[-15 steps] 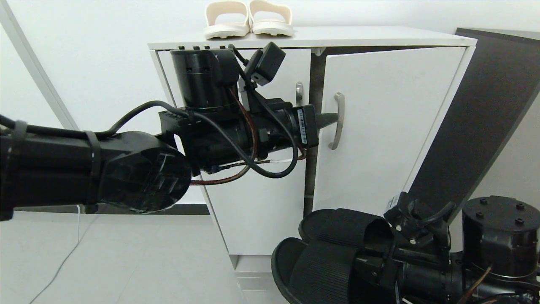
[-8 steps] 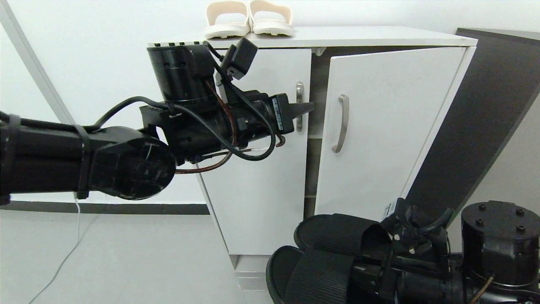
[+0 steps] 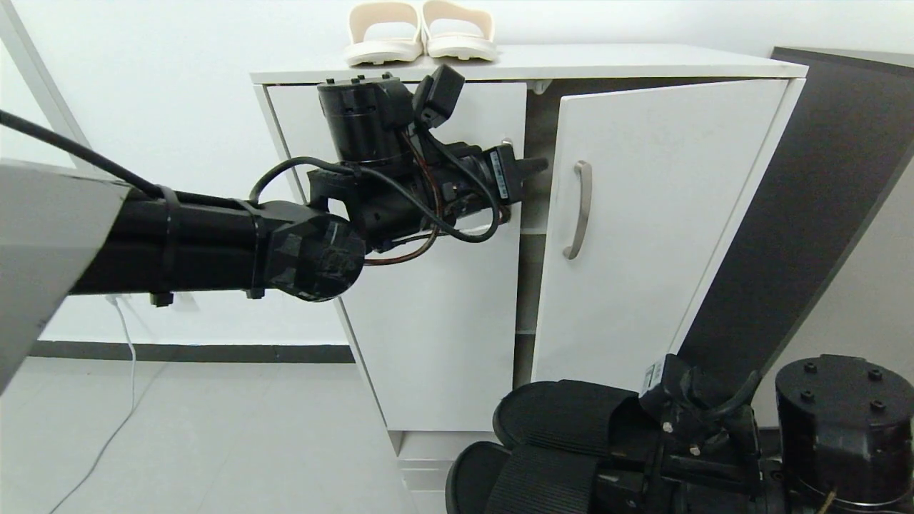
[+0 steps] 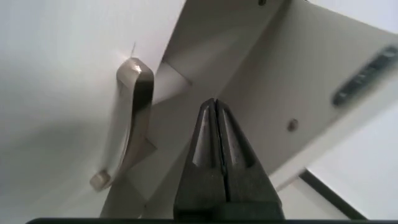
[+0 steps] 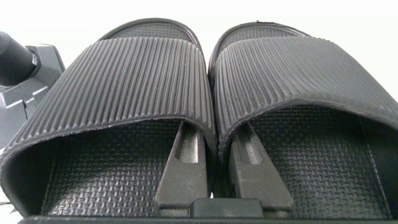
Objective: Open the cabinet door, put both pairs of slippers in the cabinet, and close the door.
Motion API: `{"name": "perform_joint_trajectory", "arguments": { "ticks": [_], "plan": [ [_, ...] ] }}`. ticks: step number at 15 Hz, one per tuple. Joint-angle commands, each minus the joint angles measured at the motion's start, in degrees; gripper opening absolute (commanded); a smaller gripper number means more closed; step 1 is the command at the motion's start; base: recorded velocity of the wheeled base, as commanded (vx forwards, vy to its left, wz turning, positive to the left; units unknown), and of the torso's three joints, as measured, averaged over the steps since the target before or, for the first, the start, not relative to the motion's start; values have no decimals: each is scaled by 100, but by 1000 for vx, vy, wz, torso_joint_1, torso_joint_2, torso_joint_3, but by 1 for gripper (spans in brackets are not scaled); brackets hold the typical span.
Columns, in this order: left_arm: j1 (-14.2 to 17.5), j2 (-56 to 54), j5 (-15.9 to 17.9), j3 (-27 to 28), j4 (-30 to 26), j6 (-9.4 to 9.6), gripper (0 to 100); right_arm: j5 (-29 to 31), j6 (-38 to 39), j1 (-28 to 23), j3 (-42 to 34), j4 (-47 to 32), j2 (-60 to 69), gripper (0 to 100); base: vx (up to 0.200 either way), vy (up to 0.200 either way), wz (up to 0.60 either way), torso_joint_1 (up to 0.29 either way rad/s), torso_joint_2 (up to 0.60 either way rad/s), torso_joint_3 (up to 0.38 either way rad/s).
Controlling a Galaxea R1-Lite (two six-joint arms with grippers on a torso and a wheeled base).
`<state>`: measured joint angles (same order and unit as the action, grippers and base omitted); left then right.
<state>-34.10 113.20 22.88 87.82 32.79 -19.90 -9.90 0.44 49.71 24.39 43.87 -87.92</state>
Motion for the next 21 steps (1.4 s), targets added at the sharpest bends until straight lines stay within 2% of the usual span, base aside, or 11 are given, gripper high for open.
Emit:
{"name": "perform_joint_trajectory", "arguments": {
  "ticks": [1,5,7,9,11,12,14,16,18,19,21],
  "plan": [
    [-18,237,-3,183,8,-58,0,-3,0,3,-5,-2,-6,0,0,0,0,0,0,0],
    [-141,202,-47,51,43,-58,0,-3,0,91,-75,-90,-24,0,-200,0,0,1,4,5],
    [-457,53,-56,-336,122,-41,0,-3,0,135,-84,-90,-24,0,-200,0,0,-7,5,5],
    [-915,0,-65,-573,403,-23,0,-3,0,135,-101,-90,-24,0,-200,0,0,0,2,2],
    [-1011,53,-56,-573,579,-23,0,-3,0,135,-110,-81,-24,0,-100,0,0,-1,1,1],
    [-994,88,-56,-573,685,-32,0,6,0,135,-110,-81,-15,0,0,0,0,0,0,0],
    [-739,53,-65,-608,737,-50,0,6,0,135,-110,-63,-32,0,0,0,0,0,0,0],
    [-440,-123,-91,-881,1027,-41,0,23,0,91,-66,-46,-76,0,0,0,0,0,0,0],
    [-123,-712,-469,-1522,1080,21,0,216,62,-164,180,-46,-270,0,0,0,0,0,0,0],
    [52,-1195,-794,-1927,1019,82,0,612,106,-304,408,-54,-454,0,0,0,0,0,0,0],
    [325,-2197,-1269,-2806,799,390,0,1306,475,-445,839,-81,-762,0,0,0,0,0,0,0]
  ]
}}
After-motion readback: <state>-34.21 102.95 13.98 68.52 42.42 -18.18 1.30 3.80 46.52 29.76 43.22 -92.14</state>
